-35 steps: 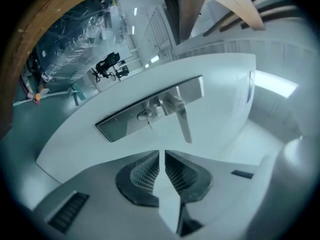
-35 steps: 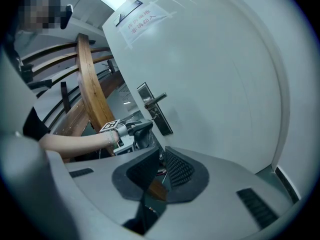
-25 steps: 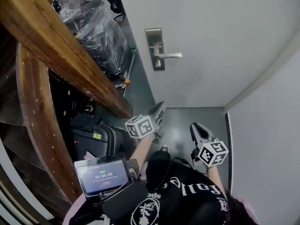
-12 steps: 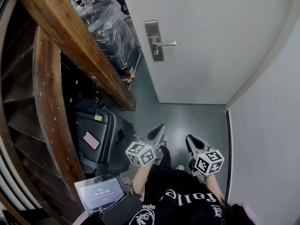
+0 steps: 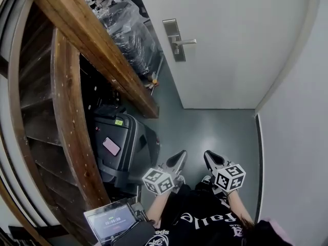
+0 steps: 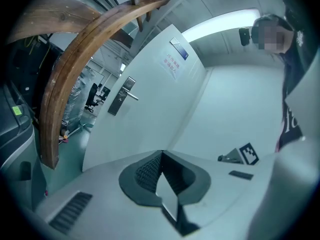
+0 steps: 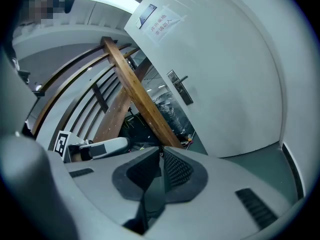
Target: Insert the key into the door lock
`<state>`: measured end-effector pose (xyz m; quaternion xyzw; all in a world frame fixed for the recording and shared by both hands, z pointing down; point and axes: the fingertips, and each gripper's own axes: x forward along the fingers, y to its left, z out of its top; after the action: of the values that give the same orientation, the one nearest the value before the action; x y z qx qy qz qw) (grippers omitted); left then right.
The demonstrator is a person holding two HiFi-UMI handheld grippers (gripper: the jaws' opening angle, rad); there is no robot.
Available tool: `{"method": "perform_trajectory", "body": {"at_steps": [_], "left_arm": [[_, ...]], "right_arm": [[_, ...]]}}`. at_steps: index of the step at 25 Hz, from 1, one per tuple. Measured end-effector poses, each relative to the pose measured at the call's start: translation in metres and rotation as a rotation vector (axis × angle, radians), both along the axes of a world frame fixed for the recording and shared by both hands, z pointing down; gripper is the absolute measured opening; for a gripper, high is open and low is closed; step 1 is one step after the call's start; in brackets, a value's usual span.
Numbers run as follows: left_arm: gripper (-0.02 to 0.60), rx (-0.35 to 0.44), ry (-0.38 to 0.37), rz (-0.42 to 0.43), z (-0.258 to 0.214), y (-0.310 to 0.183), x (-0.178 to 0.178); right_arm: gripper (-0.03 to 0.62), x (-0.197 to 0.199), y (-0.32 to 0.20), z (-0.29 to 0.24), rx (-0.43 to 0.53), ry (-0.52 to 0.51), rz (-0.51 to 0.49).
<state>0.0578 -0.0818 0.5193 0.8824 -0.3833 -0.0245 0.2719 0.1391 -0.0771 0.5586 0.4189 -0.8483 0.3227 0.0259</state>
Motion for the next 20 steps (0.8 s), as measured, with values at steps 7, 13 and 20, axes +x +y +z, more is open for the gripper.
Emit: {"method": "perform_trajectory", "body": {"at_steps": [7, 13, 20], "left_arm": [[0.005, 0.015, 0.018, -0.009, -0.003, 0.029, -0.029], [0.005, 0.03, 0.016, 0.017, -0.008, 0.07, -0.07], [0.005, 0.024, 0.013, 0.078, -0.003, 0.135, -0.127]], "right_arm": [[0.035, -0.027, 0.026, 0.0, 0.004, 0.014, -0.002], [0.035, -0.071, 0.06, -0.004, -0.003, 0.014, 0.026], [0.035, -0.131, 0.127, -0.005, -0.016, 0.001, 0.088]]}}
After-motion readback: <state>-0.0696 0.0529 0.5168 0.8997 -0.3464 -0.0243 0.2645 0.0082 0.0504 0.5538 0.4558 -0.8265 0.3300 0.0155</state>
